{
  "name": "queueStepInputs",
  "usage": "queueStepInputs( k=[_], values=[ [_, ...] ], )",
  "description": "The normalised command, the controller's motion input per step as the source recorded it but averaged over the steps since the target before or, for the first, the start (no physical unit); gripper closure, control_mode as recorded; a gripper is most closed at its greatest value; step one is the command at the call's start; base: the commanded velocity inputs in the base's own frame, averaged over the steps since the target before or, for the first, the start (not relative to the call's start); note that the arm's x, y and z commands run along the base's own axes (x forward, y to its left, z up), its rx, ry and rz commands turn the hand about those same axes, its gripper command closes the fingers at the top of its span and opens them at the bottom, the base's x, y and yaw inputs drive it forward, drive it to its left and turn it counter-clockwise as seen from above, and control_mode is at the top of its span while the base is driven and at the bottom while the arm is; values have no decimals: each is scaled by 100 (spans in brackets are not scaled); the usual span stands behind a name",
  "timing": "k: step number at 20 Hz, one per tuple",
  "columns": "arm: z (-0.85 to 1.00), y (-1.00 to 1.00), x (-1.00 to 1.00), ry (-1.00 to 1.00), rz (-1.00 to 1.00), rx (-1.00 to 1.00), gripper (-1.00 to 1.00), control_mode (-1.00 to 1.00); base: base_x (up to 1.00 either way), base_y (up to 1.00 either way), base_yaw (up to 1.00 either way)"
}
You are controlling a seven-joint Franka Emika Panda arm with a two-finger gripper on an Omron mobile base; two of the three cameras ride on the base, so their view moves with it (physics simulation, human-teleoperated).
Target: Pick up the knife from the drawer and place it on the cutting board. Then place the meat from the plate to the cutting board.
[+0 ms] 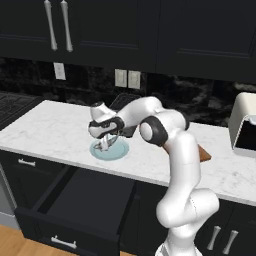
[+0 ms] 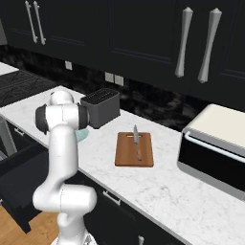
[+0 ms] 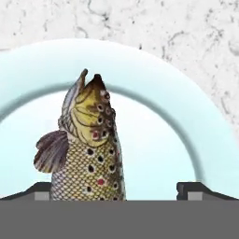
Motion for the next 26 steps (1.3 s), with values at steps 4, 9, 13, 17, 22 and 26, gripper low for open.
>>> queueStepInputs(
  k=[4,9,13,17,22,26],
  values=[
    [-51,0,18,0,0,-4,-100,-100,0,0,0],
    [-16,0,-24,-6,0,0,100,-100,0,0,0],
    [19,-18,-91,-20,0,2,100,-100,0,0,0],
    [50,-44,-100,-22,9,7,100,-100,0,0,0],
    [49,-83,-100,-20,3,5,100,-100,0,0,0],
    [42,-100,-98,-8,0,10,100,-100,0,0,0]
  ],
)
